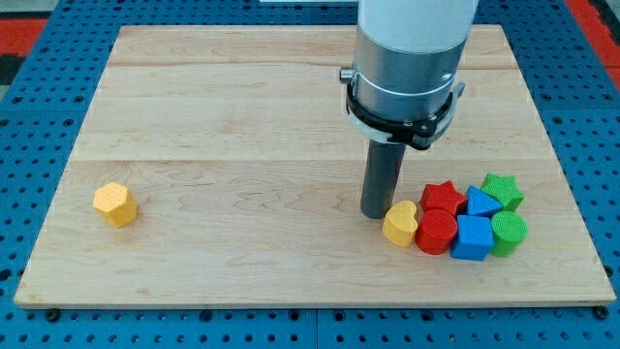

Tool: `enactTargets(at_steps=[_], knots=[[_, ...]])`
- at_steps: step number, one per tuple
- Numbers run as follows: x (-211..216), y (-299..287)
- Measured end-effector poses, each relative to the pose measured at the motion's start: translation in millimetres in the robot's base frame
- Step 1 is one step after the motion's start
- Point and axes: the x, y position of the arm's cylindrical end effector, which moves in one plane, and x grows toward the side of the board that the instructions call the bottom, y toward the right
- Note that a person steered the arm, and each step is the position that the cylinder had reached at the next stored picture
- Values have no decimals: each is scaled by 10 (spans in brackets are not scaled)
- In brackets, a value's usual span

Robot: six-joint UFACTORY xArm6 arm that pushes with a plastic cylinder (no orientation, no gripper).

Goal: Push the yellow hexagon below the yellow heart

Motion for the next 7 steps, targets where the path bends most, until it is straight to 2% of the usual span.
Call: enactTargets(at_steps=[3,4,5,6,7], knots=[[96,170],[146,-133],[600,-467],[919,-1109],[941,-2100]])
